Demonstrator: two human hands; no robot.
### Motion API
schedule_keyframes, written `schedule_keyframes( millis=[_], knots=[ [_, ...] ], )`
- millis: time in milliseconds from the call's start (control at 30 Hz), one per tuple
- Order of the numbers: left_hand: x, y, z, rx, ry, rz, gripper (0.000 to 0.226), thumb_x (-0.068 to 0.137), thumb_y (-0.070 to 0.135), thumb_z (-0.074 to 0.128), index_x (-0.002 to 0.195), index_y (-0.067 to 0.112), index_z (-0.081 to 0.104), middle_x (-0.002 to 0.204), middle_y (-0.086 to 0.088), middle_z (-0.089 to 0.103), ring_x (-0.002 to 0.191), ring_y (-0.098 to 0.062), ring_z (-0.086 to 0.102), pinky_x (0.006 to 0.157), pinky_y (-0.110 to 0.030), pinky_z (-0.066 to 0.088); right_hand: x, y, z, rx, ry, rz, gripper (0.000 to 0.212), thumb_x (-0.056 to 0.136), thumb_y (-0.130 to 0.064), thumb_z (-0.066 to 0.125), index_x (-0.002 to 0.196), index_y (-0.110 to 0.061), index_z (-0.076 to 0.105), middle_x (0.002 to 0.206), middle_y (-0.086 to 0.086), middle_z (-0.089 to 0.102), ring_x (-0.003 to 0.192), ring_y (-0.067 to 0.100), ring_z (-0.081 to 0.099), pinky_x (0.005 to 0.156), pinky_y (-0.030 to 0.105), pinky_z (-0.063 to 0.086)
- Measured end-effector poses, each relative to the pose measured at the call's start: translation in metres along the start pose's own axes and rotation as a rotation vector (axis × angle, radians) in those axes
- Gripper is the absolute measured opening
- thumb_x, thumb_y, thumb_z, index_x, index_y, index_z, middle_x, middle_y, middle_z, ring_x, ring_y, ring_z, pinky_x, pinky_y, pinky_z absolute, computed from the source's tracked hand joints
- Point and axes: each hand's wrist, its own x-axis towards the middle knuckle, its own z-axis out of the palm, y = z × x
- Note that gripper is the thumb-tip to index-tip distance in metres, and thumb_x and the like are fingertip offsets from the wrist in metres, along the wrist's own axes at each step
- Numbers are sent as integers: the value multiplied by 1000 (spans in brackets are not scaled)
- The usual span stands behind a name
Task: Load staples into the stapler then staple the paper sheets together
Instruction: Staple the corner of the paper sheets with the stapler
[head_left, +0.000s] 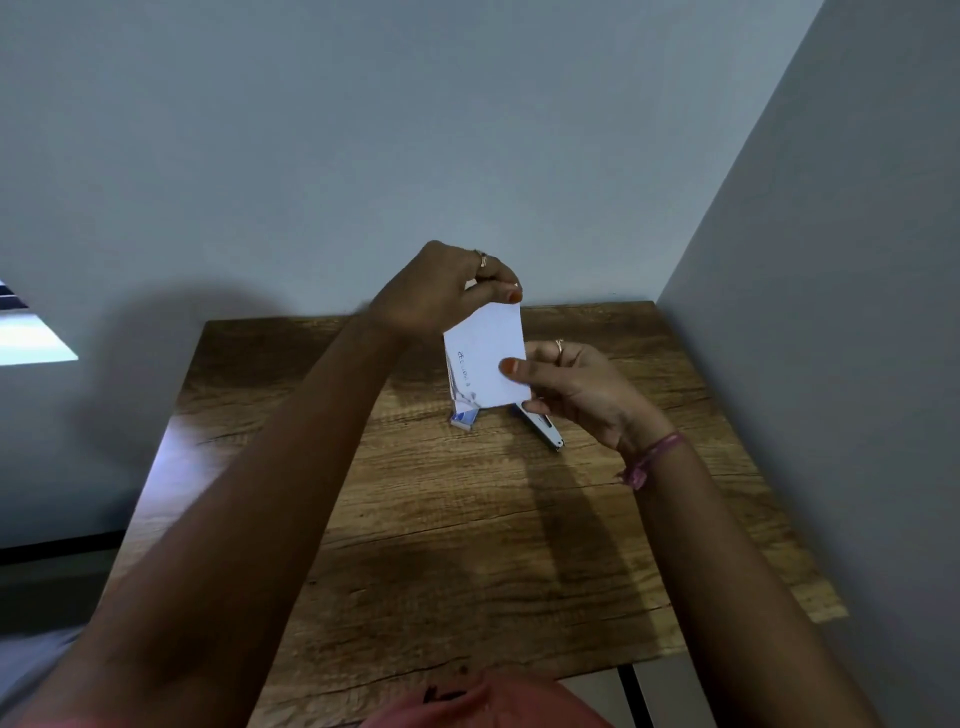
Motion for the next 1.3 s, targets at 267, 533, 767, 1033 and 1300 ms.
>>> schedule_keyframes(
  millis=[267, 533, 767, 1033, 1300],
  knots=[
    [-12, -5, 17, -622, 503, -430, 36, 96, 47, 42, 124, 24, 46, 94, -3, 72, 57, -15, 68, 50, -27, 54, 8, 3, -2, 377, 162, -44, 6, 86, -11, 66, 86, -9, 71, 84, 8, 73, 64, 10, 67, 57, 19, 56],
    [-52, 15, 94, -914, 494, -400, 66, 85, 17, 68, 133, 31, 25, 96, 5, 71, 87, -6, 70, 71, -21, 55, 23, 16, 16, 729, 281, -149, 8, 85, 5, 61, 89, -1, 64, 89, 10, 72, 80, 20, 70, 69, 29, 60],
    [-52, 14, 94, -799, 627, -317, 41, 89, -3, 58, 117, 25, 50, 104, -4, 69, 101, -13, 68, 87, -33, 56, 24, 24, 30, 578, 303, -122, 8, 82, -13, 72, 89, -10, 70, 63, -8, 64, 54, 3, 56, 51, 19, 45],
    [-48, 13, 71, -996, 438, -482, 40, 85, -11, 60, 118, 11, 64, 132, -8, 57, 104, -13, 61, 80, -32, 59, 26, 11, -8, 512, 374, -111, 12, 82, -13, 72, 91, -9, 65, 66, -5, 56, 52, 3, 48, 49, 16, 41],
    [-41, 14, 68, -963, 409, -466, 44, 85, -11, 59, 124, 12, 60, 128, 2, 54, 100, -8, 61, 79, -31, 59, 39, 19, -18, 513, 378, -91, 17, 88, -32, 65, 94, -16, 66, 62, -9, 59, 56, 4, 53, 53, 19, 39]
  ],
)
